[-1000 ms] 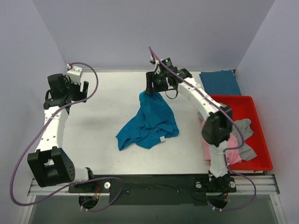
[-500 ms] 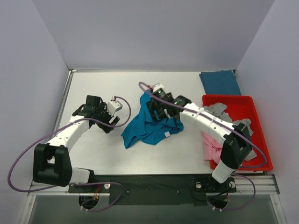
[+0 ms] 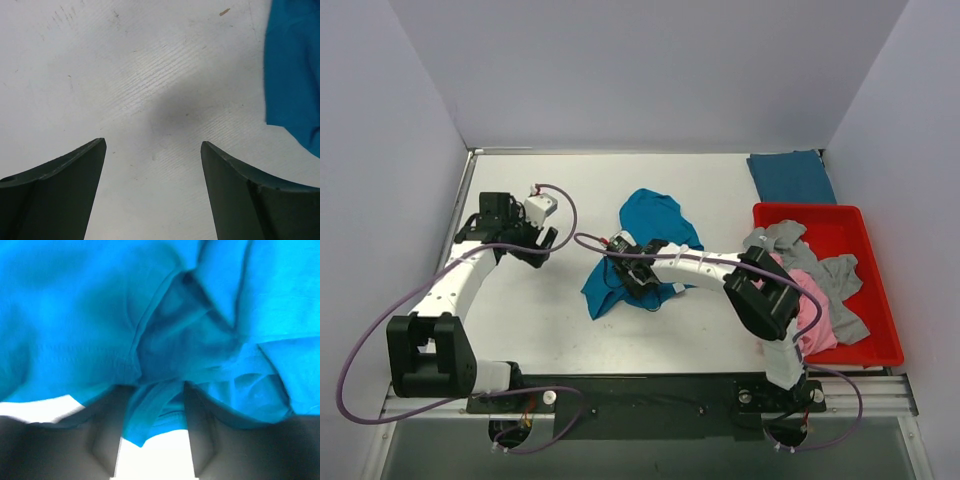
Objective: Fold and stack the t-shirts
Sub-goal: Flatten out the tshirt
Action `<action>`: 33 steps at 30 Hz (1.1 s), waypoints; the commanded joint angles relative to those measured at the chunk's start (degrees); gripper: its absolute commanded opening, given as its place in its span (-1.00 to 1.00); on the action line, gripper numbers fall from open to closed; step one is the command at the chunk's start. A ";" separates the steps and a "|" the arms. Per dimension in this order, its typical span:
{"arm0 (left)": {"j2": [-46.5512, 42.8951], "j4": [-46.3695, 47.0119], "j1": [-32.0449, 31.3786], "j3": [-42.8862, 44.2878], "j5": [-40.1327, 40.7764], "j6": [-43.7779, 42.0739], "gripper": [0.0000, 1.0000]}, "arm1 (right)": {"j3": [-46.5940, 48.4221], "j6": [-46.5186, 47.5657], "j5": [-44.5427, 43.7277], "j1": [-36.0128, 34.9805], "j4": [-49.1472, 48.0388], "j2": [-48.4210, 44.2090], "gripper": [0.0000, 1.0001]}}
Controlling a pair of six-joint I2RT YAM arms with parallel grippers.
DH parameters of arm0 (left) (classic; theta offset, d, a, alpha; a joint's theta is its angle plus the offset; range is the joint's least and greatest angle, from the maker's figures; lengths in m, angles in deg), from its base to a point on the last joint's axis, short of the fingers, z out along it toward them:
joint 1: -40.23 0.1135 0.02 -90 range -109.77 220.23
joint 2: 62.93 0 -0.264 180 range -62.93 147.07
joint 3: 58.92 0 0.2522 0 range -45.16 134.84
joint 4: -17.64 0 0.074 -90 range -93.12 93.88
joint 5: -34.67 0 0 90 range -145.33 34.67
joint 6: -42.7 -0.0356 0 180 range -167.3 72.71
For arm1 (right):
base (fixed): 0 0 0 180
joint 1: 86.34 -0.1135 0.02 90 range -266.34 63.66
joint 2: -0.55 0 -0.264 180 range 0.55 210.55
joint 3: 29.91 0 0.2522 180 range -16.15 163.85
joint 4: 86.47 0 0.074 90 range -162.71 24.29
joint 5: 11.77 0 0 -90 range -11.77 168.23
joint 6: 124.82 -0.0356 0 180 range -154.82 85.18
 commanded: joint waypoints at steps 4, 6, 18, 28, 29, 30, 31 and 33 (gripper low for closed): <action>-2.76 -2.45 -1.00 0.85 -4.34 -2.61 0.73 | -12.92 -1.52 7.83 -0.80 1.78 -10.38 -1.00; -2.76 -3.86 -2.06 1.56 -6.27 -3.75 0.72 | -17.22 1.38 9.41 -0.63 2.56 -16.70 -1.00; 1.18 -1.51 -25.49 1.65 -2.96 -4.99 0.69 | -15.04 -1.16 -0.76 25.22 17.95 -32.46 0.20; 9.44 16.34 -38.36 3.66 8.30 -11.84 0.76 | -33.22 -19.67 9.95 12.47 1.98 -48.64 0.37; 10.41 17.48 -38.36 4.71 8.91 -12.37 0.76 | -36.37 -20.92 9.08 11.68 0.65 -49.17 0.43; 12.07 17.58 -38.36 5.51 9.27 -12.55 0.76 | -37.96 -23.11 8.72 11.33 -1.63 -49.09 0.45; 13.48 17.15 -38.28 6.82 9.10 -12.63 0.75 | -40.33 -24.18 7.94 10.80 -3.04 -48.56 0.47; 14.63 16.27 -38.10 7.88 8.48 -12.37 0.75 | -42.97 -27.17 7.14 9.14 -6.47 -46.20 0.49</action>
